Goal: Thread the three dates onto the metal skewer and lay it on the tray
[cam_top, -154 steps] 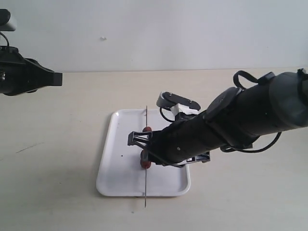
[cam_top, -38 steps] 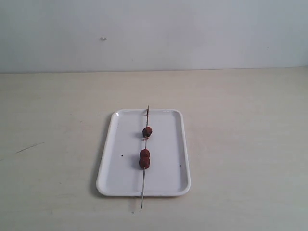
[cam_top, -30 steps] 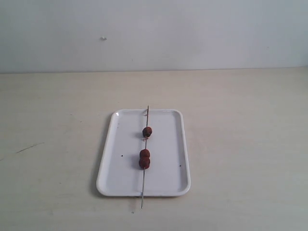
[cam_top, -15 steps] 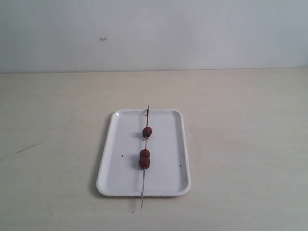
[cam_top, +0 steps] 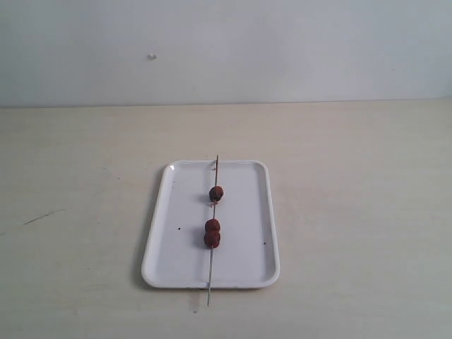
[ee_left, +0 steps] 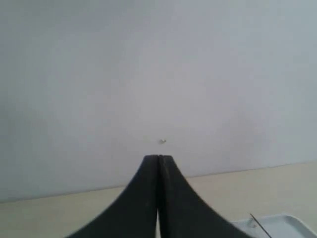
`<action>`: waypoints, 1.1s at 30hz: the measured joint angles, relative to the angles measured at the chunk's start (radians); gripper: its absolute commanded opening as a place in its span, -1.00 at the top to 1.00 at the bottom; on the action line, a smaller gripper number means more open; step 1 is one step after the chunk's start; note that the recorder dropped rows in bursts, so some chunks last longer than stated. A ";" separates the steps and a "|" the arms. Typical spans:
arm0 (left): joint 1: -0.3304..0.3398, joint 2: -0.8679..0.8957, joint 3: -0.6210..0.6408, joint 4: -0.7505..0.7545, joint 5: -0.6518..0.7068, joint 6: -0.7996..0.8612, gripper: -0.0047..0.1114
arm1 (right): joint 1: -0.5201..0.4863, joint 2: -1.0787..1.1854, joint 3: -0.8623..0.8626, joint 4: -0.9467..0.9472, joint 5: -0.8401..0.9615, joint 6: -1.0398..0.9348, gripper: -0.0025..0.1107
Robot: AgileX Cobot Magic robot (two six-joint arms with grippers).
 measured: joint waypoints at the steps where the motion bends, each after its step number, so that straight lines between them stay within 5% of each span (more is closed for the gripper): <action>1: 0.029 -0.009 0.000 0.002 0.000 0.002 0.92 | 0.000 0.000 0.000 0.000 0.000 0.000 0.96; 8: 0.175 -0.047 0.000 0.004 0.000 -0.003 0.92 | 0.000 0.000 0.000 0.000 0.000 0.000 0.96; 23: 0.184 -0.047 0.001 0.014 0.049 -0.128 0.92 | 0.000 0.000 0.000 0.000 0.000 0.000 0.96; 33: 0.184 -0.047 0.097 0.831 0.116 -0.953 0.92 | 0.000 0.000 0.000 0.000 0.000 0.000 0.96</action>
